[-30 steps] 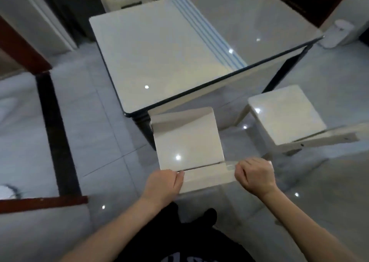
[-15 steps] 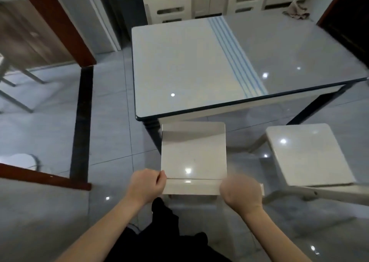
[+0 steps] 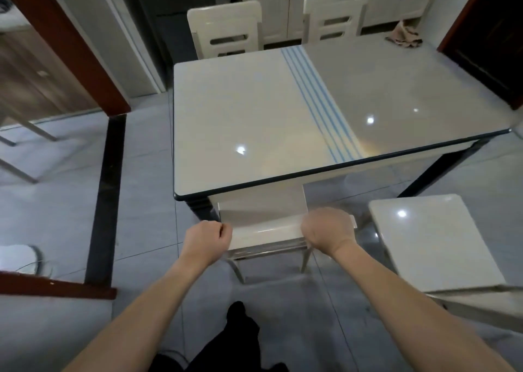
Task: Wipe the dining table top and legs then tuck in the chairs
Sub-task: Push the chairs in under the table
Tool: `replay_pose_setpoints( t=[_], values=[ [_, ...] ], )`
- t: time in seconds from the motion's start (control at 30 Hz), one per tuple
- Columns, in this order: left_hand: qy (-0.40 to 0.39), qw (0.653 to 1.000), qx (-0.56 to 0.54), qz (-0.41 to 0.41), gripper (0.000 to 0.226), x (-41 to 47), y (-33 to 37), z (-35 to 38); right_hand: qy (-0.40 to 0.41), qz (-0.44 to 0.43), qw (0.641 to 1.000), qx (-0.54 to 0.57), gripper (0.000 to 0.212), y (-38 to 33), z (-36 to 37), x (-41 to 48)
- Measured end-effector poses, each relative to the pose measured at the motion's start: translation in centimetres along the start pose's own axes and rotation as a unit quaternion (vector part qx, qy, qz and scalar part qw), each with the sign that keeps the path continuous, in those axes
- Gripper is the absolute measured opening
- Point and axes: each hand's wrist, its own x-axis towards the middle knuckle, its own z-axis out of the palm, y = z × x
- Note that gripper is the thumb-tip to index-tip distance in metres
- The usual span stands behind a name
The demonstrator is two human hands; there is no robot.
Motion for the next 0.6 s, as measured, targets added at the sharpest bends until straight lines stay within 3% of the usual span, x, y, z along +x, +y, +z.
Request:
replay_pose_setpoints(
  t=[0.3, 0.6],
  values=[
    [0.0, 1.0, 0.0, -0.022, 0.04, 8.3, 2.4, -1.1, -0.006, -0.018, 1.0, -0.004, 0.046, 3.9, 1.8, 9.3],
    [-0.018, 0.999, -0.024, -0.029, 0.051, 15.0, 3.7, -1.1, 0.022, -0.038, 0.999, -0.013, 0.044, 6.8, 2.7, 16.4]
  ],
)
